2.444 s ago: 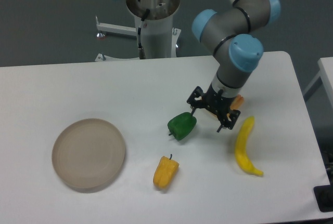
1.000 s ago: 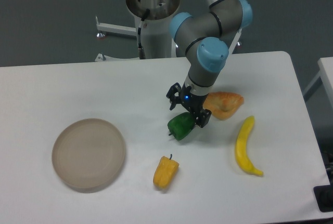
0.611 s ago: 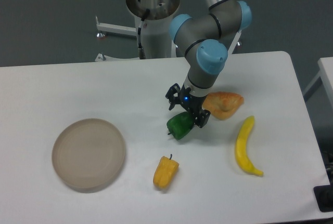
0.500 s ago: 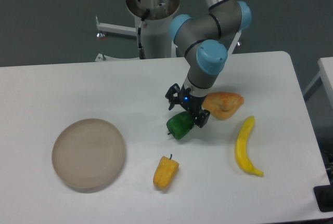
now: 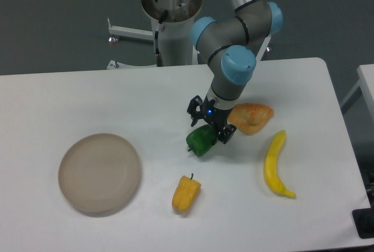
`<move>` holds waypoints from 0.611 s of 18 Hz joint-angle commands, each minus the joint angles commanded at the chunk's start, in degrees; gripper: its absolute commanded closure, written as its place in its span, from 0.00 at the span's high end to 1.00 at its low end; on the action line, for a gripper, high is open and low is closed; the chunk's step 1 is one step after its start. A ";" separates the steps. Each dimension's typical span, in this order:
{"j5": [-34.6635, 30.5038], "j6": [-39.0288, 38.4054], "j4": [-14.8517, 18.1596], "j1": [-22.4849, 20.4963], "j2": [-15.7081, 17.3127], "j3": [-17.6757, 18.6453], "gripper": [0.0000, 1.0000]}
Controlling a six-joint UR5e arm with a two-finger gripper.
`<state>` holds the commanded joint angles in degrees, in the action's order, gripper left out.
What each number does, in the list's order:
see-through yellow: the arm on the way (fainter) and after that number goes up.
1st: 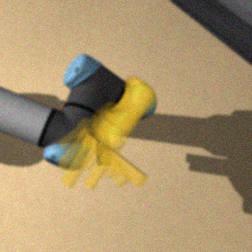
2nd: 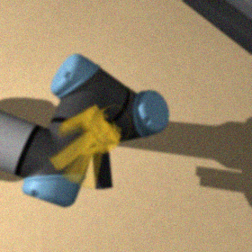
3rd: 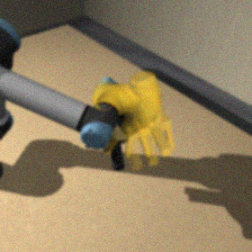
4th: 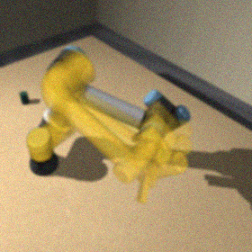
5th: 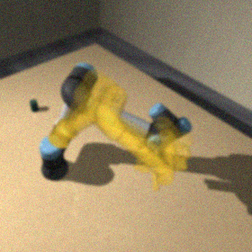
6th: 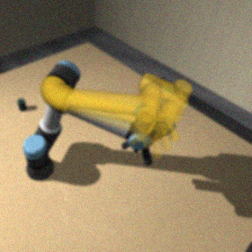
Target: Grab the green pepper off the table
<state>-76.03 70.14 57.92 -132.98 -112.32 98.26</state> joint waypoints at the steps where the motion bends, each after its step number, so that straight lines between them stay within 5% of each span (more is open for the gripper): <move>1: 0.00 0.00 -0.09 -0.09 0.00 -0.17 0.39; 11: -5.61 0.09 0.44 0.17 0.53 -8.69 0.35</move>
<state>-81.63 70.23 58.36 -132.80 -111.80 89.58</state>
